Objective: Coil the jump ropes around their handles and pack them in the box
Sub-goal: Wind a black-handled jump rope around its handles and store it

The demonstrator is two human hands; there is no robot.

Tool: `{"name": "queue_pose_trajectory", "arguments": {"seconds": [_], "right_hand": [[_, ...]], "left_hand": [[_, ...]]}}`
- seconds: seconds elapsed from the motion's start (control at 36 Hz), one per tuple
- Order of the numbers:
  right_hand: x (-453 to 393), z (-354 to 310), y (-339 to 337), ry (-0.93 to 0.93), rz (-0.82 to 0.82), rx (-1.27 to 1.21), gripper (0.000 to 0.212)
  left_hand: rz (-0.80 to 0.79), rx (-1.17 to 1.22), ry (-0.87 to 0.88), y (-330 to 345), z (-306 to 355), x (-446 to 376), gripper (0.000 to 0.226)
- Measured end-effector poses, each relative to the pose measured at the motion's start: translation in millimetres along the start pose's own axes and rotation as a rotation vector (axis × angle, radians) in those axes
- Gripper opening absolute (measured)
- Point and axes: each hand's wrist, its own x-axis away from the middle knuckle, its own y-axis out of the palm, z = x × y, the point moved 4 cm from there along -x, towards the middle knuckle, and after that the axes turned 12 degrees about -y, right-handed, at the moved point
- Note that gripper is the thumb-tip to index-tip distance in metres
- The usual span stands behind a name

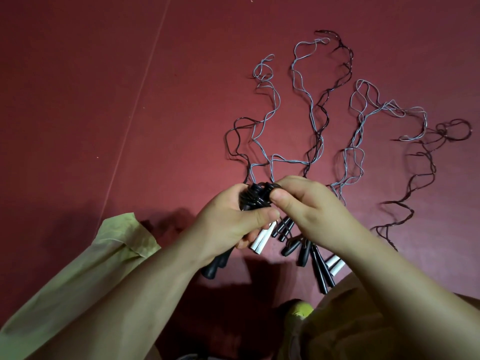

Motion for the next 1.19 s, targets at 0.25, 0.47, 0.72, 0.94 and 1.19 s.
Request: {"name": "queue_pose_trajectory", "arguments": {"seconds": [0.25, 0.47, 0.72, 0.94, 1.19], "right_hand": [[5, 5, 5, 0.053, -0.01, -0.007, 0.024], [5, 16, -6, 0.143, 0.146, -0.135, 0.032], [7, 18, 7, 0.275, 0.154, -0.06, 0.074], [17, 25, 26, 0.48, 0.108, -0.208, 0.059], [16, 20, 29, 0.545, 0.037, -0.471, 0.053]], "left_hand": [[-0.177, 0.111, -0.184, -1, -8, 2, 0.036], [-0.451, 0.342, -0.356, 3, -25, 3, 0.071], [-0.087, 0.154, -0.282, -2, -19, -3, 0.043], [0.28, -0.574, -0.1, -22, -23, -13, 0.046], [0.434, -0.903, 0.039, -23, -12, -2, 0.054]]}}
